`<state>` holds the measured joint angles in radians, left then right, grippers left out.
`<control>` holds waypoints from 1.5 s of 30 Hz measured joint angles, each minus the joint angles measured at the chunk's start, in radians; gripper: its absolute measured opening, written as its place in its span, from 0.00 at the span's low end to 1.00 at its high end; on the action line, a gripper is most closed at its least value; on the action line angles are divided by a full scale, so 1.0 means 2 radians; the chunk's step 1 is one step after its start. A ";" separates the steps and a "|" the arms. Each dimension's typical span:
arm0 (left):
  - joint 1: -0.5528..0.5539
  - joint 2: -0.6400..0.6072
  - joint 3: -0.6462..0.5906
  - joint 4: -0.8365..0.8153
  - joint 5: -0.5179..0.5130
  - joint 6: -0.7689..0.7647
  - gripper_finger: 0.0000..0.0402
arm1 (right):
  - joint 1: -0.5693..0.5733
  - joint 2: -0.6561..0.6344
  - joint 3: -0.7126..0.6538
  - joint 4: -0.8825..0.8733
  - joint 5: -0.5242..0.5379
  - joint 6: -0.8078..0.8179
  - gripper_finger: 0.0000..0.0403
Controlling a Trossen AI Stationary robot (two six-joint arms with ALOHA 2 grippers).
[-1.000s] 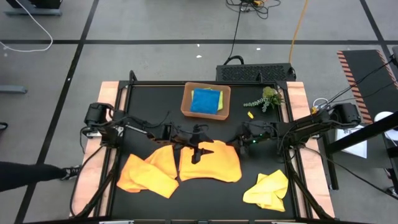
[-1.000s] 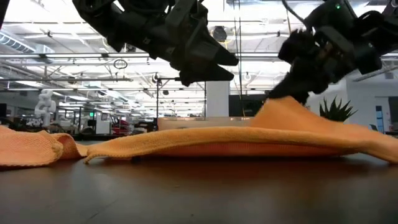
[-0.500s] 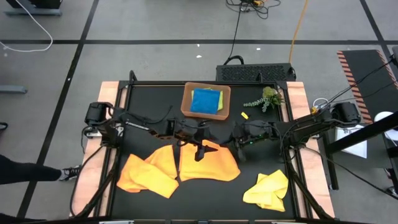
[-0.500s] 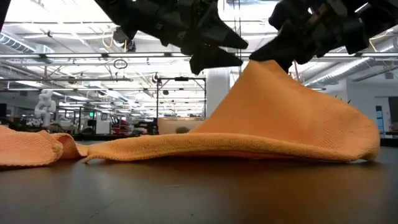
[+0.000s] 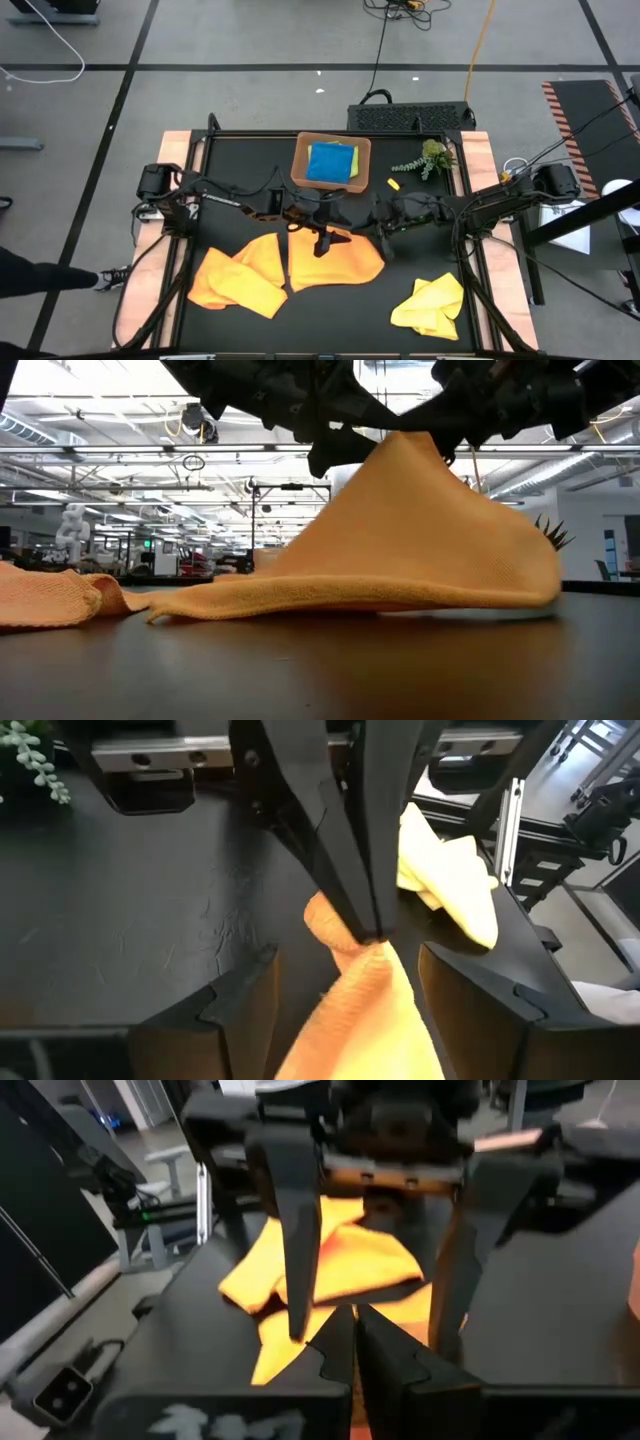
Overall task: Fold microfiber towels
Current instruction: Fold the orange microfiber towel
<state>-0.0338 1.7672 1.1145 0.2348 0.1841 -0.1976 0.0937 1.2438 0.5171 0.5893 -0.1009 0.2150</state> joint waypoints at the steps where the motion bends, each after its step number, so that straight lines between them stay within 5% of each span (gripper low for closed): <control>1: 0.000 0.000 0.000 0.000 0.000 -0.003 0.60 | 0.000 0.000 0.000 0.006 0.000 0.000 0.00; 15: 0.000 0.000 0.001 0.005 0.005 -0.019 0.58 | 0.000 0.000 0.000 0.045 0.013 -0.002 0.00; 28: 0.000 0.000 0.003 0.025 0.014 0.033 0.03 | 0.000 0.000 0.000 0.049 0.011 -0.011 0.01; 45: -0.005 -0.072 0.003 -0.073 0.005 0.095 0.00 | 0.000 0.014 0.000 -0.076 -0.016 0.019 0.50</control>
<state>-0.0446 1.6242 1.1210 0.0892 0.1936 -0.0080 0.0937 1.2722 0.5173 0.4364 -0.1329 0.2531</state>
